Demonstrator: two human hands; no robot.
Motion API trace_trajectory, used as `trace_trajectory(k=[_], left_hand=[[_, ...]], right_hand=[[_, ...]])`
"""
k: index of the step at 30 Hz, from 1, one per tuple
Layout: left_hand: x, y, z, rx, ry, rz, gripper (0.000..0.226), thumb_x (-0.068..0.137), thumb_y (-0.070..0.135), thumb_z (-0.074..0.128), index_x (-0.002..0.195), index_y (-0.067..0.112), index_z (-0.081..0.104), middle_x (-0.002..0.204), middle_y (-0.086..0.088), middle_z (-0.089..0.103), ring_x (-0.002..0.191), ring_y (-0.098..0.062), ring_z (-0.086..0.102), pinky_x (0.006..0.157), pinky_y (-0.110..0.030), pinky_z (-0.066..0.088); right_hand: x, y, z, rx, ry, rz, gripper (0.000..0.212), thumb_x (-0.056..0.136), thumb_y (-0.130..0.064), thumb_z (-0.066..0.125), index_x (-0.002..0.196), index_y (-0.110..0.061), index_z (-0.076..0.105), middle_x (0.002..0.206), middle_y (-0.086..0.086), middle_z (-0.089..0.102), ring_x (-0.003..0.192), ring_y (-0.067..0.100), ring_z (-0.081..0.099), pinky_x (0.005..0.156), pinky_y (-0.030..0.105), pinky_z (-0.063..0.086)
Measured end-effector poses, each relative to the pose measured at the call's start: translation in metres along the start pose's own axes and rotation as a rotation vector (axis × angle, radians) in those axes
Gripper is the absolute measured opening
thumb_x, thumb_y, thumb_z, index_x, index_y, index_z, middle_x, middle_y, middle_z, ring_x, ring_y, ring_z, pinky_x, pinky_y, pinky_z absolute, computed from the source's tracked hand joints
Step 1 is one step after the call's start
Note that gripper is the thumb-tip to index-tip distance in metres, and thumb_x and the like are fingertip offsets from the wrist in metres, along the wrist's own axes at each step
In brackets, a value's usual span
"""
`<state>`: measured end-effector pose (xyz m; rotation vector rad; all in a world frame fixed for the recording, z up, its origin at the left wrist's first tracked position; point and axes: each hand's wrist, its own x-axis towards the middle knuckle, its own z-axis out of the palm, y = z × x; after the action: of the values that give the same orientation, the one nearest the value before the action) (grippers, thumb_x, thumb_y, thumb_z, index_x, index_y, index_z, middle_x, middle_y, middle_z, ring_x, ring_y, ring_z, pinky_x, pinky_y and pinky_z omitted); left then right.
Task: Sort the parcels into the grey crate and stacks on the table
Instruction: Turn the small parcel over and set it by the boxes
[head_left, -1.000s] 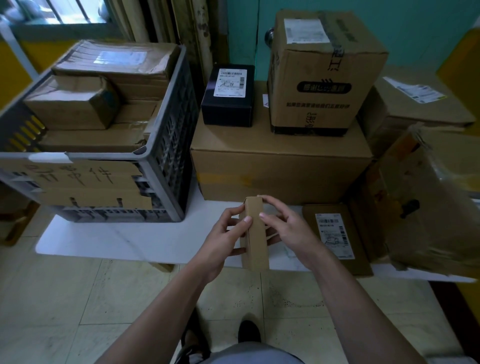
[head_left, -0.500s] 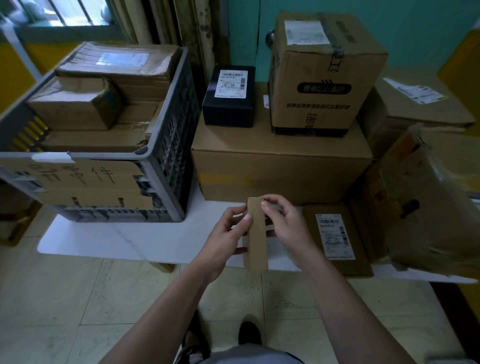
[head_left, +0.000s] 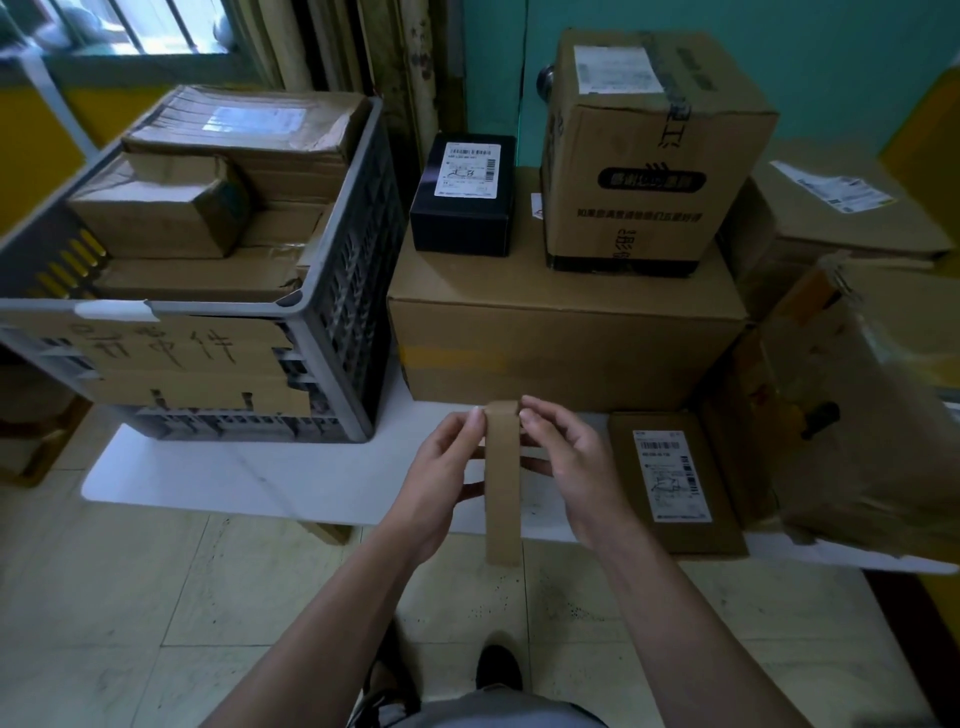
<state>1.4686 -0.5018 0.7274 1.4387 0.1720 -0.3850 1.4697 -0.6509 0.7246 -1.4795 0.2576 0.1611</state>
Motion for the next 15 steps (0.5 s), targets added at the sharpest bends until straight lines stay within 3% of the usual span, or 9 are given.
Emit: trace_trajectory(k=[4,7,9,12,15], left_hand=[[0.0,-0.001,0.001,-0.036,0.022,-0.012,0.04,0.101,0.04,0.05,0.115,0.003,0.058,0.106,-0.002,0.071,0.108,-0.018,0.067,0.087,-0.041,0.055],[0.0,-0.003,0.002,-0.034,0.045,-0.04,0.028,0.098,0.03,0.06,0.12,0.013,0.058,0.107,-0.005,0.066,0.108,-0.019,0.065,0.087,-0.038,0.052],[0.001,-0.004,0.003,-0.051,0.058,-0.076,0.035,0.097,0.021,0.061,0.131,0.018,0.052,0.106,-0.003,0.064,0.103,-0.015,0.065,0.088,-0.036,0.051],[0.002,-0.008,0.002,-0.056,0.025,-0.103,0.037,0.098,0.01,0.058,0.135,0.014,0.056,0.109,-0.005,0.069,0.099,-0.02,0.068,0.083,-0.035,0.052],[0.0,-0.012,0.001,-0.009,0.009,-0.096,0.034,0.097,0.009,0.057,0.13,0.018,0.064,0.12,-0.008,0.07,0.108,-0.026,0.068,0.08,-0.032,0.053]], right_hand=[[0.0,0.002,-0.001,0.061,0.009,0.037,0.03,0.093,-0.026,0.064,0.122,-0.019,0.064,0.109,-0.001,0.072,0.099,0.008,0.068,0.083,0.023,0.054],[0.0,0.006,-0.003,0.061,-0.004,0.074,0.018,0.093,-0.021,0.065,0.111,-0.024,0.068,0.102,-0.003,0.075,0.096,0.009,0.07,0.079,0.022,0.054],[0.0,0.008,-0.003,0.065,-0.012,0.108,0.022,0.093,-0.017,0.065,0.114,-0.021,0.068,0.099,-0.004,0.075,0.092,0.007,0.071,0.077,0.022,0.055],[0.0,0.012,-0.004,0.031,-0.029,0.133,0.03,0.094,-0.01,0.063,0.124,-0.014,0.066,0.108,-0.001,0.074,0.093,0.009,0.071,0.074,0.022,0.056],[0.001,0.015,-0.003,-0.018,-0.038,0.137,0.036,0.094,-0.01,0.063,0.129,-0.011,0.064,0.117,0.002,0.071,0.1,0.013,0.069,0.079,0.025,0.056]])
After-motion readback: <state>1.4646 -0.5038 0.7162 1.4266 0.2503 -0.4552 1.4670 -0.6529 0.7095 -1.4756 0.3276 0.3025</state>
